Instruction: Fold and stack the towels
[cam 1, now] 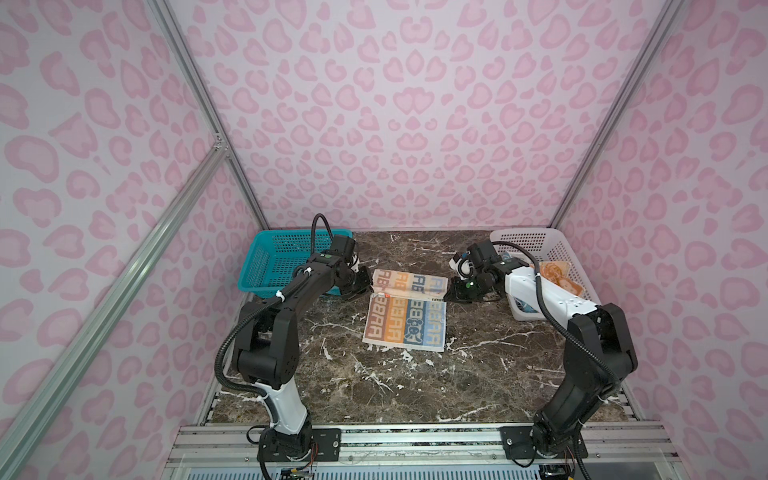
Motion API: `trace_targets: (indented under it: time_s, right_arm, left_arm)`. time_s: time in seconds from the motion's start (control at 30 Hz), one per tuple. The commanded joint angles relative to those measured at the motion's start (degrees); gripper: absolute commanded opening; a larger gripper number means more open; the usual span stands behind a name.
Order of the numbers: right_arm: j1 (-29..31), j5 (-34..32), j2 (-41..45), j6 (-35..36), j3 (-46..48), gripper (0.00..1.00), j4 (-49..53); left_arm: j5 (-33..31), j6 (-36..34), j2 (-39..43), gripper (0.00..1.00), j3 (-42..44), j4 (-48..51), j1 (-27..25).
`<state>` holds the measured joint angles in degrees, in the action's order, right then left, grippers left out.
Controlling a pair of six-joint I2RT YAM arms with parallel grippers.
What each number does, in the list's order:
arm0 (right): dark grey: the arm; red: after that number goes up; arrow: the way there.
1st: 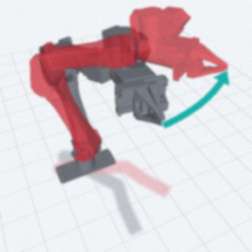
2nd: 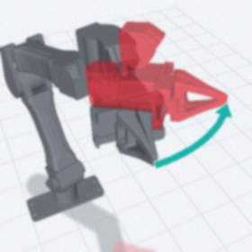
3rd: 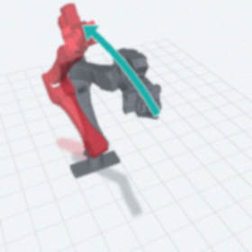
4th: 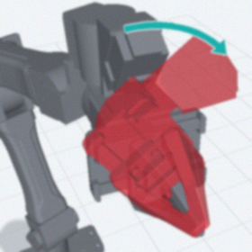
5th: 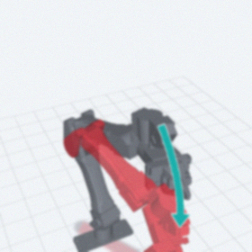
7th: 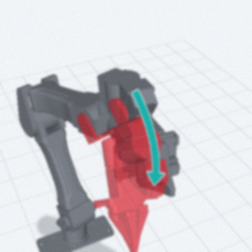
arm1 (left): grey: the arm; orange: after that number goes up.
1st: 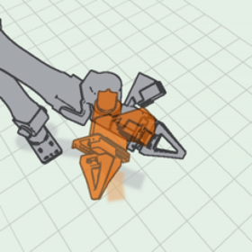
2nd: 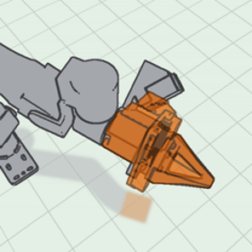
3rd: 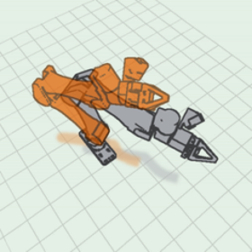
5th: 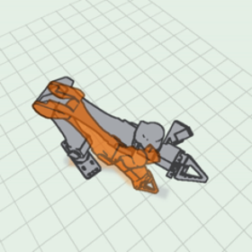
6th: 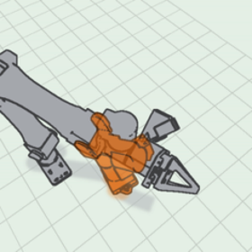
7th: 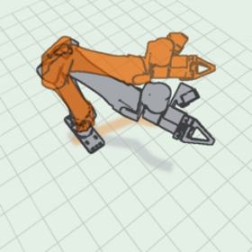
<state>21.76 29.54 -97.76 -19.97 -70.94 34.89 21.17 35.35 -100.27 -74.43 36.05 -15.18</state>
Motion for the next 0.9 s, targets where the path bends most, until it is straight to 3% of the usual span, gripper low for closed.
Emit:
trace_targets:
  time_s: [0.0, 0.17, 0.37, 0.6, 0.87]
  right_arm:
    - [2.4, -6.6, 1.5, -2.0, 6.0, 0.00, -0.8]
    - [5.1, -6.8, 0.0, -4.4, 12.9, 0.00, -5.1]
    - [5.4, -6.6, -3.5, -4.9, 13.9, 0.00, -6.1]
    - [4.6, -9.5, -7.0, -3.2, 12.6, 0.00, -4.3]
    - [0.6, -10.0, -5.6, 0.3, 8.4, 0.00, 0.4]
  left_arm:
    - [-8.3, -0.3, 3.4, 0.03, 7.5, -2.3, 0.5]
    - [-9.2, 0.1, 5.0, 0.03, 17.4, -6.1, -0.2]
    - [-10.5, 0.9, 3.6, 0.03, 20.9, -8.3, -2.5]
    - [-11.5, 1.4, 0.9, 0.03, 22.1, -9.8, -5.0]
    - [-13.6, 1.2, -1.8, 0.03, 16.1, -7.0, -6.5]
